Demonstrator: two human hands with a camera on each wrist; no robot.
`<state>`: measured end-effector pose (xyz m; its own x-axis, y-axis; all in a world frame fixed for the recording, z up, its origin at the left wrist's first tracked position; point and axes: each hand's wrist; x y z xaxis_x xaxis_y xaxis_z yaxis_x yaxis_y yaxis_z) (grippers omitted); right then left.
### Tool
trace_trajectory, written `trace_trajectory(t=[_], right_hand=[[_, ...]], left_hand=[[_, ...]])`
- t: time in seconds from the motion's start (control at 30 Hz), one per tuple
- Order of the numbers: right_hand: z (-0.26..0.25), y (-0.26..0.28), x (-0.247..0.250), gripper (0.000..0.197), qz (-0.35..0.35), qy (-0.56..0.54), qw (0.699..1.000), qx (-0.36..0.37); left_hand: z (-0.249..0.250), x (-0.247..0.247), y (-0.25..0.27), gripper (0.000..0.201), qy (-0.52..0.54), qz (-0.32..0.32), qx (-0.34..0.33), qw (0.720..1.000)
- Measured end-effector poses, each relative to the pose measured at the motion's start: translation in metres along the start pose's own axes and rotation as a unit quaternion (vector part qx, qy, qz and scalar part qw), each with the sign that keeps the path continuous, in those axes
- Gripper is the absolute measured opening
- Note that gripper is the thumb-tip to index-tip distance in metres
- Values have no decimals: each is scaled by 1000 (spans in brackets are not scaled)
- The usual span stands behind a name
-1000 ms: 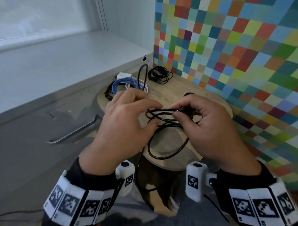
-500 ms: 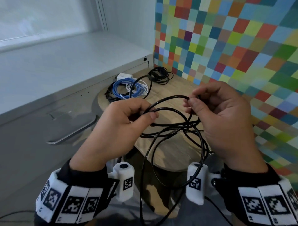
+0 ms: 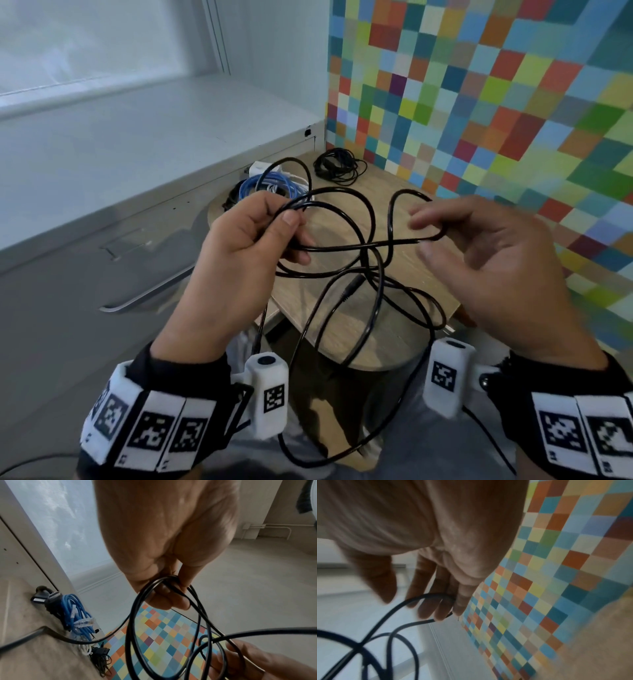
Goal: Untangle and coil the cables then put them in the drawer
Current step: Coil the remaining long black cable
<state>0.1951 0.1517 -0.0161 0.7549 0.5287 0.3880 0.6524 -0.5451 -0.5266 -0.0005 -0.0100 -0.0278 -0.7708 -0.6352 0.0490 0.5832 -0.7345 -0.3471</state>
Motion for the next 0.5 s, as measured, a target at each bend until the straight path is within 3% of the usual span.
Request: trace_trajectory(t=[0.1, 0.17, 0.27, 0.37, 0.43, 0.5], right_hand=[[-1, 1, -2, 18, -56, 106, 992, 34], [1, -1, -6, 9, -14, 122, 992, 29], [8, -6, -3, 28, 129, -57, 990, -28], [12, -11, 13, 36, 237, -289, 923, -89], [16, -12, 20, 36, 241, -310, 910, -134], [16, -10, 23, 35, 219, -294, 916, -162]], left_hand=[[0, 2, -1, 18, 30, 30, -1, 999], [2, 4, -2, 18, 40, 38, 6, 998], [5, 9, -2, 19, 55, 66, 3, 996], [5, 18, -4, 24, 50, 115, 8, 992], [4, 23, -6, 22, 46, 134, 21, 990], [4, 24, -7, 24, 38, 143, 31, 988]])
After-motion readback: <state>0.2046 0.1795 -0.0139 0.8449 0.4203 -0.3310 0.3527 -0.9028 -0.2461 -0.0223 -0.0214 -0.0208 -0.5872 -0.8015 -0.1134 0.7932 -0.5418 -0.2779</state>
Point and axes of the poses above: each hand's wrist, its own y-axis away from the middle knuckle, its own x-axis out of the back of the hand, z = x × y, and after that the axes turned 1 degree about y, right-handed
